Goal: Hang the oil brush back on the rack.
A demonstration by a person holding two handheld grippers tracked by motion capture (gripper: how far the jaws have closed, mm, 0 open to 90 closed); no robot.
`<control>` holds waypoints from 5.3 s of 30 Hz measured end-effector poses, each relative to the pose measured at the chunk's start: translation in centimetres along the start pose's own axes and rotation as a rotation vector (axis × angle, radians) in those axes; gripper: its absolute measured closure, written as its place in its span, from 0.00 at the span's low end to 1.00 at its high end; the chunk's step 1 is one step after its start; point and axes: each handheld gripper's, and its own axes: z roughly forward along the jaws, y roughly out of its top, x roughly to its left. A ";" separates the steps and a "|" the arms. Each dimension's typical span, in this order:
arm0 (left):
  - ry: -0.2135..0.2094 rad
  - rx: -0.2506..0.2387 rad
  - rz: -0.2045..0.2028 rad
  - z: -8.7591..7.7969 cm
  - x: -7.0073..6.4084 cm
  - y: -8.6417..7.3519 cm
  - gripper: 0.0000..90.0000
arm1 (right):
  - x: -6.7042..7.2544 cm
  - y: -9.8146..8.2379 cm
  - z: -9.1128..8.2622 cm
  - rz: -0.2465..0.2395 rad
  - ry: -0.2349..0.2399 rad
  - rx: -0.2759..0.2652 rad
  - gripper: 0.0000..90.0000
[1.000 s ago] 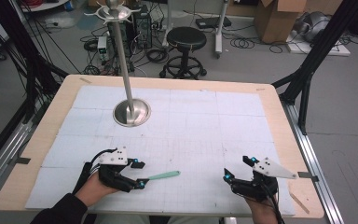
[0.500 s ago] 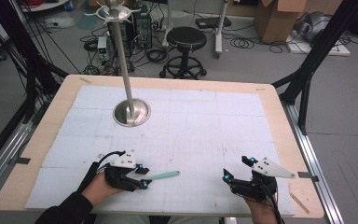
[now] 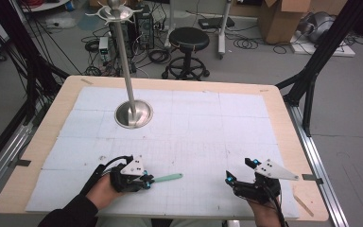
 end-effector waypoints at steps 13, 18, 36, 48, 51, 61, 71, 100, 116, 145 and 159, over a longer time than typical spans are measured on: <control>-0.035 -0.078 -0.117 -0.1 0.6 -1.0 0.91 | -0.1 -0.1 -0.2 0.005 -0.001 -0.002 0.18; -0.052 -0.122 -0.152 -0.5 0.9 -1.6 0.91 | -0.1 -0.2 -0.2 0.013 0.003 -0.002 0.18; -0.125 -0.436 -0.185 -4.3 0.3 -1.9 0.91 | 0.6 0.2 0.1 0.002 0.149 -0.050 0.18; -0.150 -0.519 -0.144 -5.3 -0.4 -1.4 0.91 | 2.4 1.4 1.0 -0.047 0.403 -0.101 0.22; -0.162 -0.536 -0.126 -5.7 -0.7 -1.2 0.91 | 3.0 2.0 1.5 -0.057 0.465 -0.114 0.24; -0.212 -0.547 -0.076 -5.7 -1.4 -0.9 0.90 | 5.5 4.0 3.3 -0.117 0.643 -0.124 0.37; -0.255 -0.539 -0.041 -5.3 -1.9 -0.6 0.90 | 7.5 5.7 5.0 -0.176 0.776 -0.117 0.56; -0.328 -0.560 -0.011 -5.1 -2.2 -0.6 0.90 | 8.2 6.8 5.9 -0.175 0.945 -0.080 0.84; -0.112 -0.497 -0.029 -6.5 -2.5 0.7 0.46 | 9.1 9.6 6.1 -0.077 0.854 0.046 0.84; -0.088 -0.409 0.002 -5.5 -3.2 0.9 0.90 | 12.3 13.0 7.0 -0.044 0.692 0.298 0.84; -0.291 -0.632 -0.057 -6.1 -3.1 0.8 0.91 | 10.5 10.7 5.9 -0.073 0.851 -0.183 0.38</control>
